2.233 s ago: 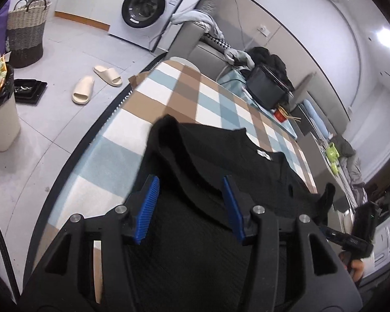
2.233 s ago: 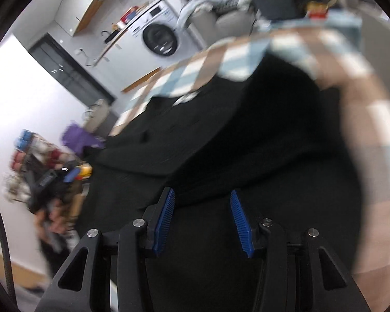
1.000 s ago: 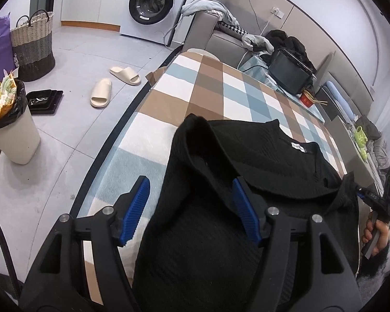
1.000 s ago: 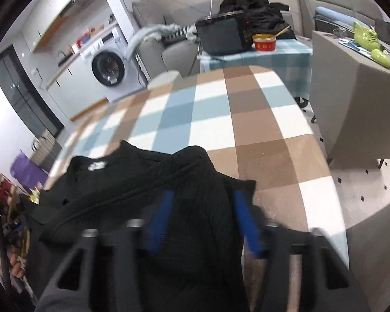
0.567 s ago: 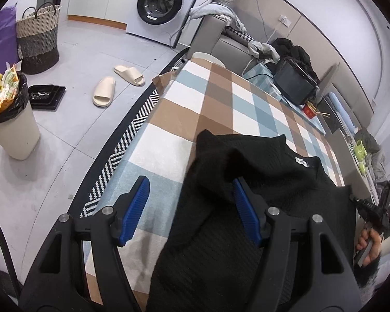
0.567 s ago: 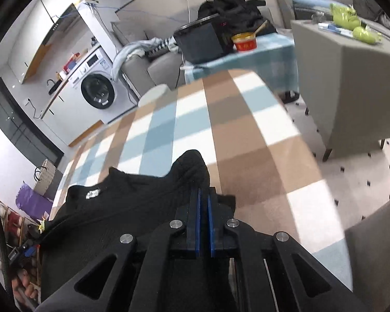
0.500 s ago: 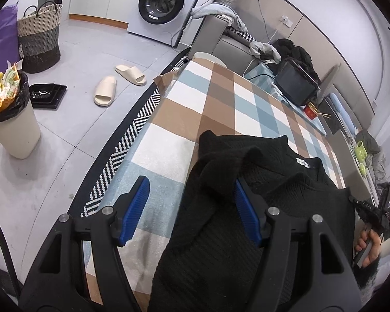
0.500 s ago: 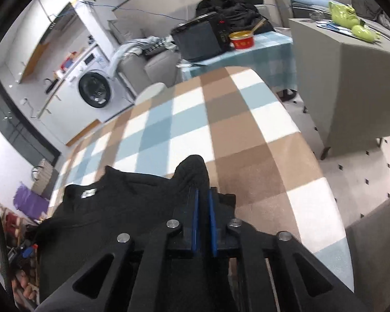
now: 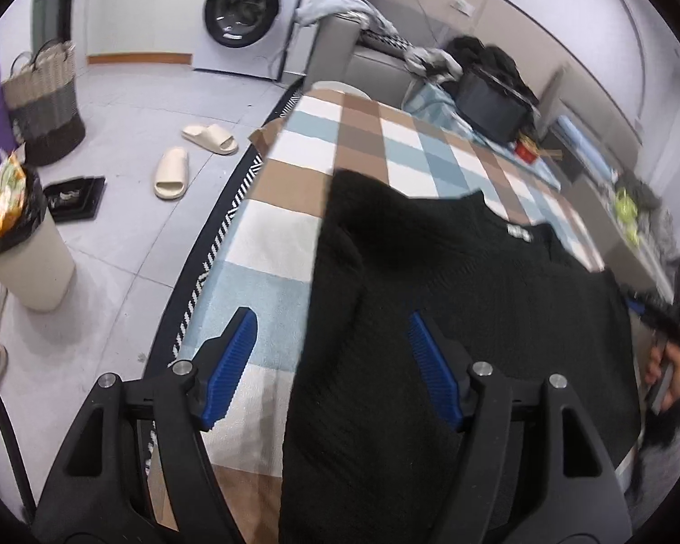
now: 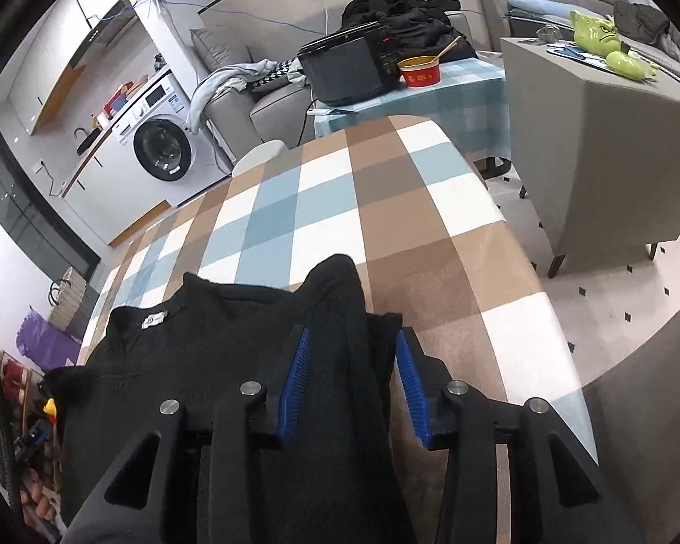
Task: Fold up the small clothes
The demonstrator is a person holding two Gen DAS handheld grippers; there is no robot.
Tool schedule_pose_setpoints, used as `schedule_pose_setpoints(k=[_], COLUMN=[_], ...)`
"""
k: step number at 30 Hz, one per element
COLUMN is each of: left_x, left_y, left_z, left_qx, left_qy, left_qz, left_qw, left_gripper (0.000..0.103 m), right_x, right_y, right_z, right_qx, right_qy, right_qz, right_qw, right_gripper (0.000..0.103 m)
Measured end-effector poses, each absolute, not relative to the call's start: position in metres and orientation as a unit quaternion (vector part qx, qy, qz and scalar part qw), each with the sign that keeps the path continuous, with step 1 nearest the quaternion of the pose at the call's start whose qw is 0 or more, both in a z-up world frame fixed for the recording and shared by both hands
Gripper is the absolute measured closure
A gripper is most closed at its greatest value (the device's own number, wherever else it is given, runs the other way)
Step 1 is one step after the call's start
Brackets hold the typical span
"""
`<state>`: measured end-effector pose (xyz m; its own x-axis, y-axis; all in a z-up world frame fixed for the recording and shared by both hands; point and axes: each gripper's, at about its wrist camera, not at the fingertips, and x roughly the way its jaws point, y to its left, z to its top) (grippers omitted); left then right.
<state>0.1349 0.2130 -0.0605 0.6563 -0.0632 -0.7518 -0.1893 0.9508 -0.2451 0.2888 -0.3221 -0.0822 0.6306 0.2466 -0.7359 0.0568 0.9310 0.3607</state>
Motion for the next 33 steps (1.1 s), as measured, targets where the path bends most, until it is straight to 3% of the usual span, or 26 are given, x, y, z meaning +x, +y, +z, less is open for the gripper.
schedule_pose_setpoints(k=[7, 8, 10, 12, 18, 21, 24, 26, 27, 28, 33], left_x=[0.180, 0.182, 0.181, 0.178, 0.183, 0.186, 0.190, 0.191, 0.192, 0.192, 0.180], left_y=[0.220, 0.226, 0.233, 0.237, 0.232, 0.226, 0.220, 0.217, 0.216, 0.215, 0.215], left_z=[-0.085, -0.088, -0.088, -0.083, -0.074, -0.075, -0.077, -0.079, -0.080, -0.079, -0.063], left_qx=[-0.152, -0.168, -0.199, -0.211, -0.208, -0.198, -0.191, -0.186, -0.183, -0.181, -0.188], left_qy=[0.450, 0.450, 0.436, 0.416, 0.408, 0.415, 0.421, 0.419, 0.420, 0.418, 0.378], left_qz=[0.084, 0.089, 0.076, 0.067, 0.049, 0.046, 0.041, 0.042, 0.042, 0.042, 0.031], left_qw=[0.876, 0.872, 0.874, 0.882, 0.888, 0.887, 0.886, 0.888, 0.888, 0.889, 0.906], left_gripper=[0.037, 0.039, 0.055, 0.059, 0.059, 0.059, 0.059, 0.077, 0.093, 0.097, 0.099], right_x=[0.282, 0.281, 0.276, 0.273, 0.265, 0.262, 0.260, 0.260, 0.259, 0.259, 0.257], right_y=[-0.321, -0.322, -0.323, -0.323, -0.309, -0.303, -0.299, -0.298, -0.298, -0.299, -0.309], right_z=[-0.082, -0.082, -0.082, -0.083, -0.087, -0.087, -0.086, -0.086, -0.086, -0.086, -0.086], right_qx=[0.182, 0.181, 0.178, 0.173, 0.138, 0.126, 0.117, 0.114, 0.114, 0.113, 0.119], right_qy=[0.433, 0.435, 0.440, 0.446, 0.457, 0.454, 0.453, 0.455, 0.455, 0.455, 0.456], right_qz=[0.058, 0.057, 0.061, 0.067, 0.079, 0.084, 0.087, 0.090, 0.090, 0.090, 0.080], right_qw=[0.881, 0.880, 0.878, 0.876, 0.875, 0.878, 0.880, 0.879, 0.879, 0.879, 0.879], right_gripper=[0.062, 0.062, 0.061, 0.060, 0.059, 0.048, 0.047, 0.044, 0.044, 0.044, 0.044])
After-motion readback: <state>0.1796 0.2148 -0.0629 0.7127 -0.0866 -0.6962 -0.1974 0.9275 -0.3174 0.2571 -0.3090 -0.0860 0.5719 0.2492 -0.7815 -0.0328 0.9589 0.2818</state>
